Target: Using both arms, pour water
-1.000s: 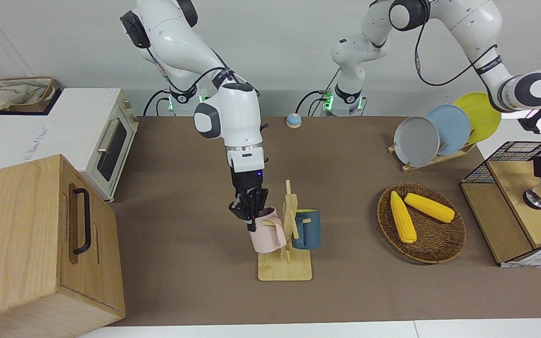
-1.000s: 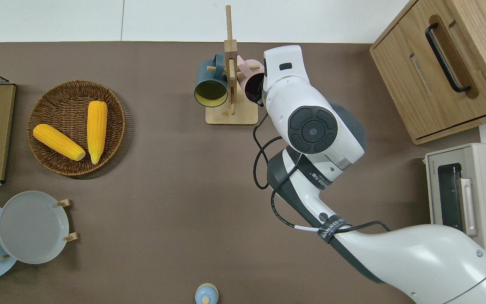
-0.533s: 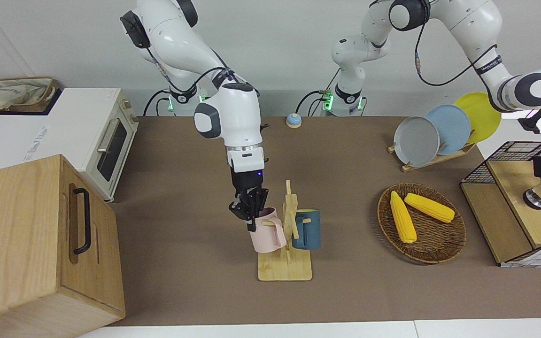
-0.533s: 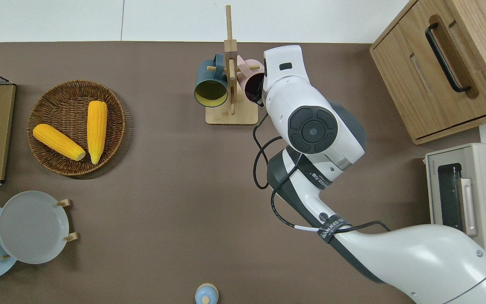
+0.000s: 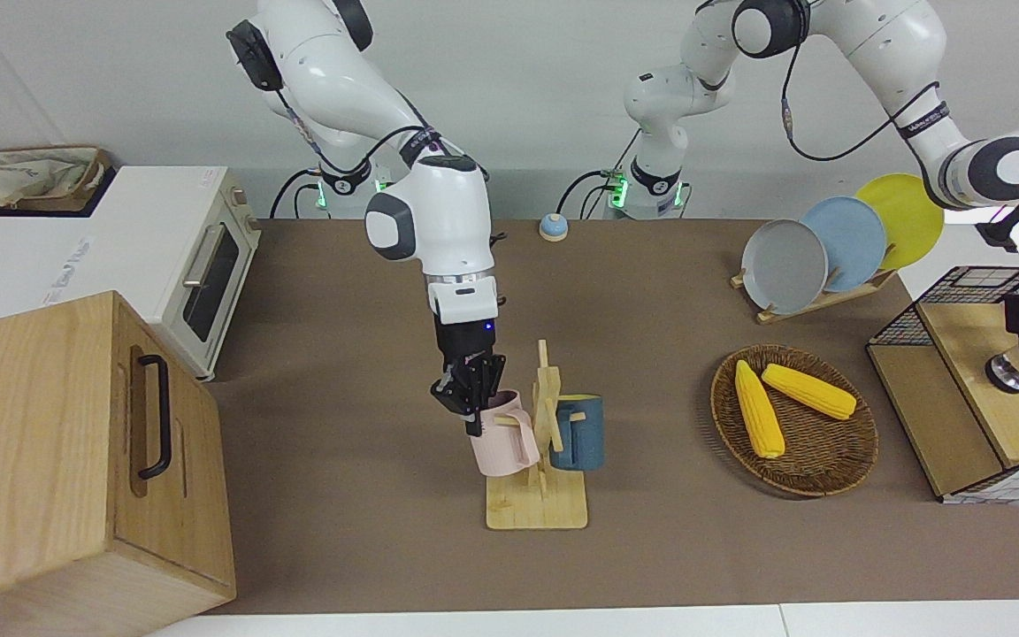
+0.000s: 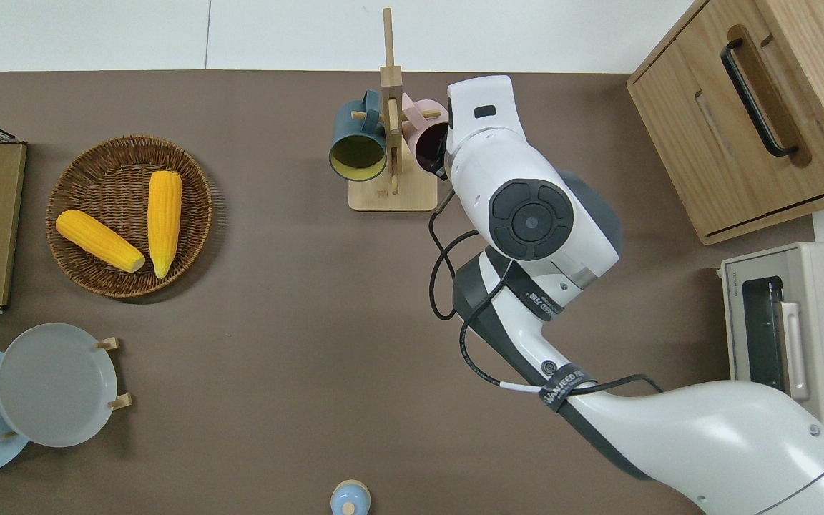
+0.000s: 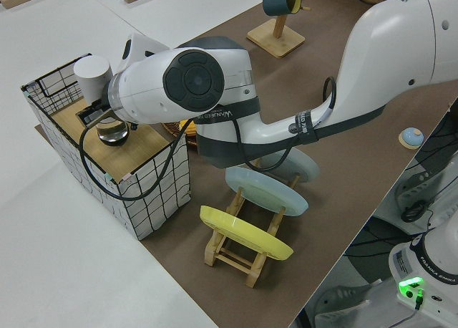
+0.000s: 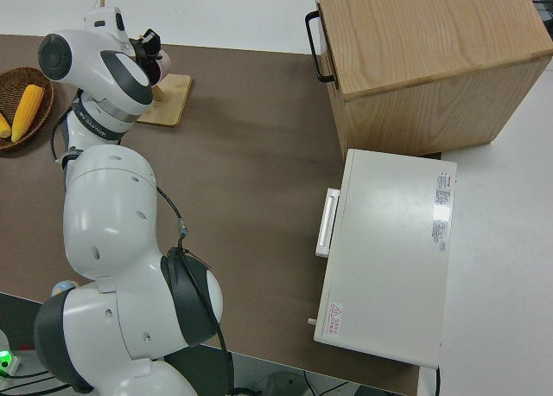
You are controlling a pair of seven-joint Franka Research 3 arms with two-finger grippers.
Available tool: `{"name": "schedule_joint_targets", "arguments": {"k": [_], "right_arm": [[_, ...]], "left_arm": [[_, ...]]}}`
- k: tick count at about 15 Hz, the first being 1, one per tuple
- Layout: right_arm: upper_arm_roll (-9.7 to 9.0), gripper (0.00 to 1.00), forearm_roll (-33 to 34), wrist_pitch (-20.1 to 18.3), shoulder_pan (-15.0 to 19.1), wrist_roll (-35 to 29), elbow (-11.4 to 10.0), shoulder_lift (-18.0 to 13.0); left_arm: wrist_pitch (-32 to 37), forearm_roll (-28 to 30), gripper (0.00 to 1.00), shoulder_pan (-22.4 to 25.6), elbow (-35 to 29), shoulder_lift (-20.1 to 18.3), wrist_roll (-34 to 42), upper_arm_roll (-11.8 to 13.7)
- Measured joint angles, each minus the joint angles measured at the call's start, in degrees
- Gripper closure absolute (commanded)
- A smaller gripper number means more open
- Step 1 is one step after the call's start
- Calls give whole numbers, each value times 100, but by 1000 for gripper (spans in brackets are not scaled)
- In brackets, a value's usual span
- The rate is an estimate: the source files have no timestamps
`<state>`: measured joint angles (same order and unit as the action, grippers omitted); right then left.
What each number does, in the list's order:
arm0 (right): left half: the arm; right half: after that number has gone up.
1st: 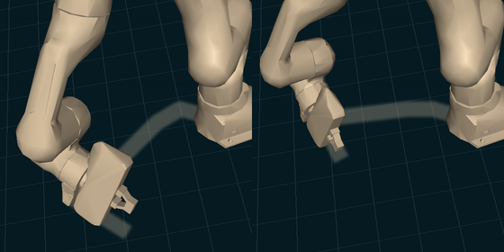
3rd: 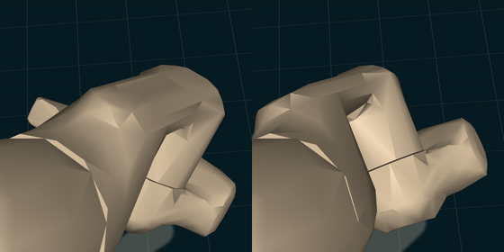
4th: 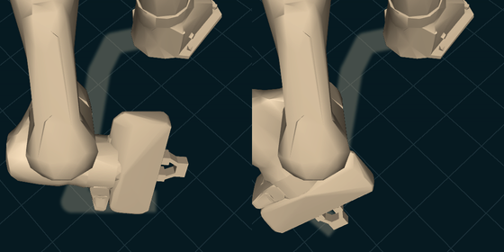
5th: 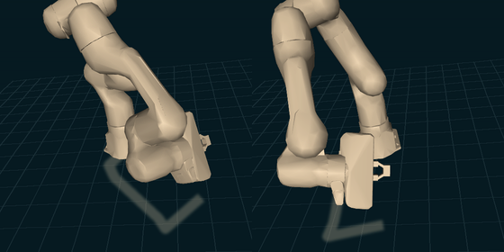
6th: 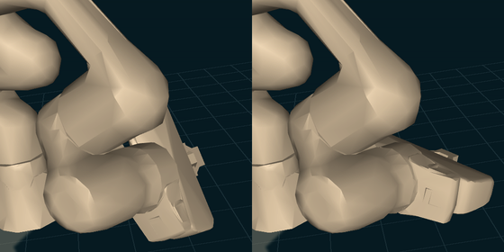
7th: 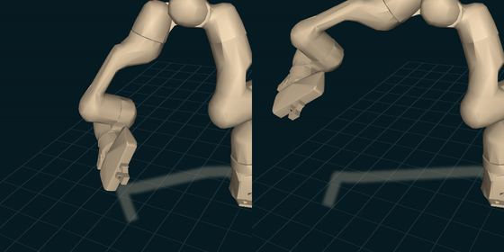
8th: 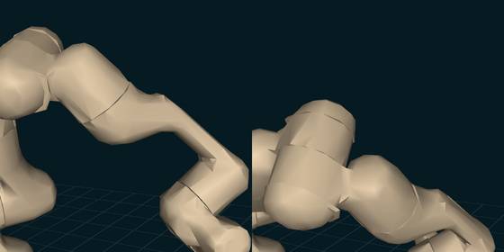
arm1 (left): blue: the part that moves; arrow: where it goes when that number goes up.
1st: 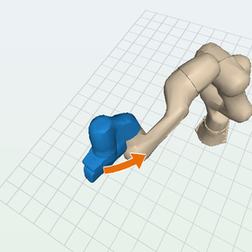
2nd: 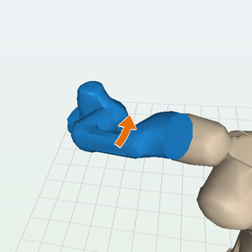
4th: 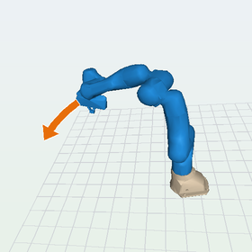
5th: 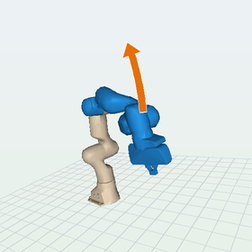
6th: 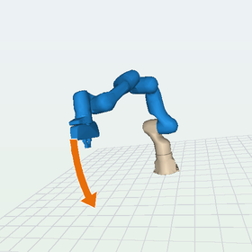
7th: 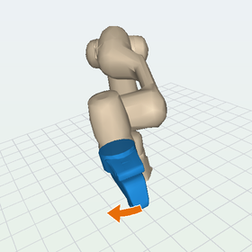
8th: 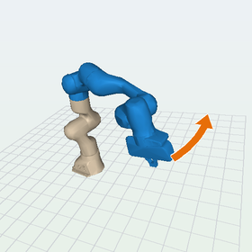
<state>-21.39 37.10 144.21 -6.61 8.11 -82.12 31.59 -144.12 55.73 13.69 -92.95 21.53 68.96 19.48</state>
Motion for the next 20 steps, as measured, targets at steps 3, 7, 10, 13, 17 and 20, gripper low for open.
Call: {"name": "schedule_joint_targets", "arguments": {"k": [3,7,10,13,17,20], "right_arm": [[0,988,0,-19,2,0,1,-28],[11,990,0,-33,27,0,1,-39],[16,990,0,-34,27,0,1,-43],[24,990,0,-37,33,0,1,-46],[25,990,0,-52,70,0,-4,-70],[25,990,0,-70,115,0,-33,-113]], "left_arm": [[2,-233,1000,-1,55,-46,-324,-4],[3,-253,1000,-1,72,-84,-367,-4],[10,-253,1000,-1,73,-123,-421,-4],[133,-269,1000,-1,76,-182,-564,1],[245,-655,1000,-1,136,-271,-943,-1],[483,-977,1000,-2,269,-343,-1340,-2]]}}
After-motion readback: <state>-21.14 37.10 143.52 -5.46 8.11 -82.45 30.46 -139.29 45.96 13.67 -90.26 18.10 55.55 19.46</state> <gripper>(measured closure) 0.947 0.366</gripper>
